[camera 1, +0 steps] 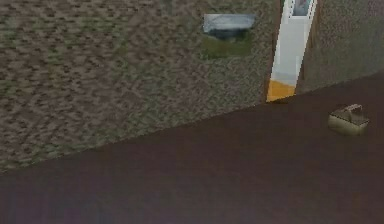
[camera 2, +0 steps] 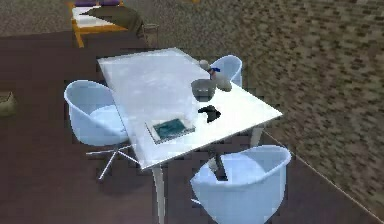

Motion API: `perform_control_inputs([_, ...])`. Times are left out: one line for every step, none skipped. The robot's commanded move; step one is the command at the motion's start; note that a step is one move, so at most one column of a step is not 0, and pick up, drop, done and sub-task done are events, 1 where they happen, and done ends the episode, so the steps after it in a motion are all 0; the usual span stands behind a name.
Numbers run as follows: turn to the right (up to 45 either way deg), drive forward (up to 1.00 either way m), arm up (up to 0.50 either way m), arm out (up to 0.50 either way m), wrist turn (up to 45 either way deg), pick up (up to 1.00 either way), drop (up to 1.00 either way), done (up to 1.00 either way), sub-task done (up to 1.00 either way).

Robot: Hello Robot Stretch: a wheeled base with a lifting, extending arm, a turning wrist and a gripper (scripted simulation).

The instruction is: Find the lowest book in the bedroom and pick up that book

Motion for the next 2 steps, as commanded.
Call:
perform_control_inputs([45.0, 0.00, 0.00, 0.00, 0.0, 0.00, 0.00, 0.00, 0.00])
perform_control_inputs([3.0, 0.00, 0.00, 0.00, 0.0, 0.00, 0.00, 0.00, 0.00])
